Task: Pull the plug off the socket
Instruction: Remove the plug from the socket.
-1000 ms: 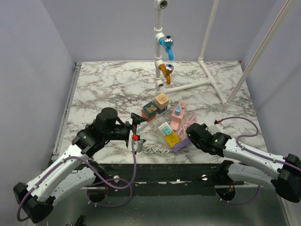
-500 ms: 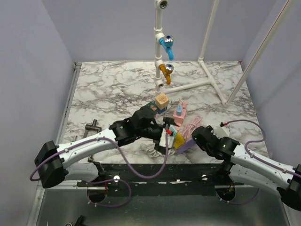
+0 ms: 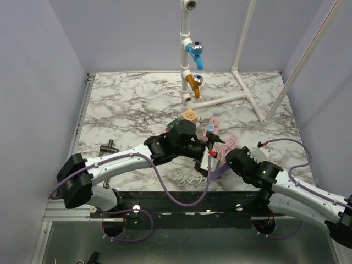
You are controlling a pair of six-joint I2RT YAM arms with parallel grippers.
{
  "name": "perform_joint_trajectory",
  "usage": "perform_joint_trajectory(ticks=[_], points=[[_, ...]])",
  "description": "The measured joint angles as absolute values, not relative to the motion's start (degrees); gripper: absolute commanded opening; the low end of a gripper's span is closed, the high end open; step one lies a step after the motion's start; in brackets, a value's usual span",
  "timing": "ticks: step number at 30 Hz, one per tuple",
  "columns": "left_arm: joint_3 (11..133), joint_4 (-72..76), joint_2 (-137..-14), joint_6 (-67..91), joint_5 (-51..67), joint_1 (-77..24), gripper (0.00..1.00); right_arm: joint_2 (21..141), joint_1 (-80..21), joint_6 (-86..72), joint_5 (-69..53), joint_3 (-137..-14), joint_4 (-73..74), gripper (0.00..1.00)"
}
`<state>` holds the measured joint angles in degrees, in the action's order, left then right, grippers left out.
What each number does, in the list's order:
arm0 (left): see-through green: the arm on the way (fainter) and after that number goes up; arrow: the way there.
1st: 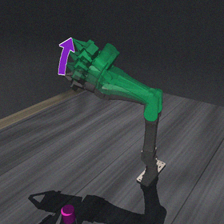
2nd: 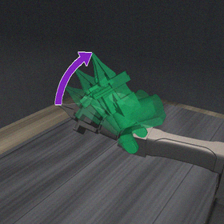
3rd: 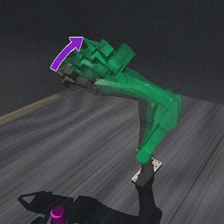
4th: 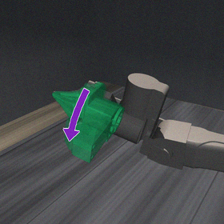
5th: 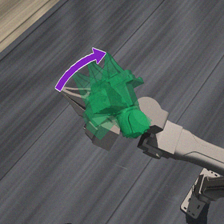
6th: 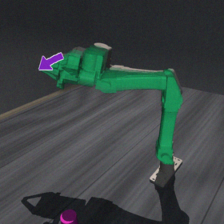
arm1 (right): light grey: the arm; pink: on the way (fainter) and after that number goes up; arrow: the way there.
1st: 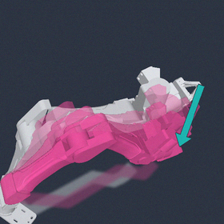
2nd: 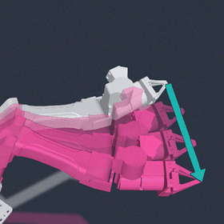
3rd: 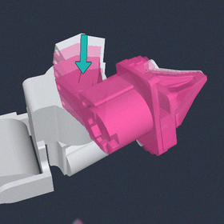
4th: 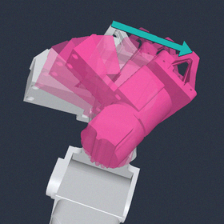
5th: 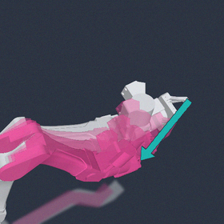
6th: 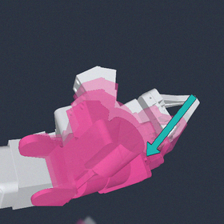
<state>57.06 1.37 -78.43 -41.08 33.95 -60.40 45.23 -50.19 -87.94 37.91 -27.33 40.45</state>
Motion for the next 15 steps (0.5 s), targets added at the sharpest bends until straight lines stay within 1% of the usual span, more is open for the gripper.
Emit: perform_joint_trajectory(ticks=[5,7,9,12,15], points=[[64.93,-3.68,-85.58,-54.22,35.40,-61.71,0.99,41.82,-50.19,-84.99,38.65,-27.33,41.19,0.01],[65.91,-5.56,-87.33,-57.32,35.48,-61.60,0.99,40.51,-50.19,-83.55,39.03,-27.29,41.39,0.01],[66.11,-10.44,-88.07,-60.97,36.38,-60.80,0.99,39.46,-50.19,-82.08,39.29,-27.24,41.43,0.01],[65.19,-16.25,-86.15,-65.84,38.11,-59.53,0.99,39.16,-50.19,-80.60,39.64,-27.24,41.30,0.01],[61.10,-21.58,-79.99,-70.78,39.53,-58.28,0.98,39.18,-50.19,-79.26,39.70,-27.24,41.04,0.01]])
